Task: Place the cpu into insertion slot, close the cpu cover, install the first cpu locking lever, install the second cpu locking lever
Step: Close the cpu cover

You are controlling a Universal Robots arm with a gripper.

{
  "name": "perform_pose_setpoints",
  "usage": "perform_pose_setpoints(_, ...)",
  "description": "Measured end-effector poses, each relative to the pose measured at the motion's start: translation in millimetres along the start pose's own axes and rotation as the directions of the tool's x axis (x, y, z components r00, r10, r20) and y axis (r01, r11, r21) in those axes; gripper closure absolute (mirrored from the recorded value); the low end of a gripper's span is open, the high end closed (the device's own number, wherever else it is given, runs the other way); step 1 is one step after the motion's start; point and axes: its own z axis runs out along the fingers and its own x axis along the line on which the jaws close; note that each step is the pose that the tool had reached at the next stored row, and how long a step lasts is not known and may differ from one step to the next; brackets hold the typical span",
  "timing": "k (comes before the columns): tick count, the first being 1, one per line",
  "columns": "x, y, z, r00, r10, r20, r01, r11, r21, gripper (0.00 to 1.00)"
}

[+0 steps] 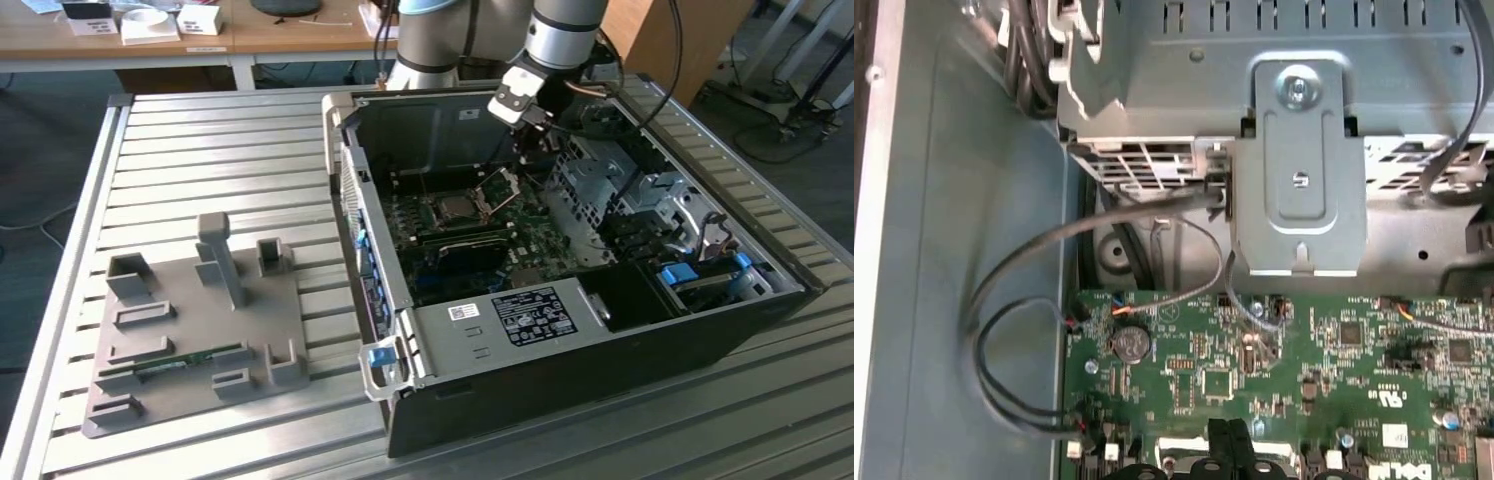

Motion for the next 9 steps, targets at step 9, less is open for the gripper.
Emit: perform_pose_setpoints(9,0.0,12.3,0.7,1.0000,0.000,0.0000,0.000,1.0000,0.0000,0.89)
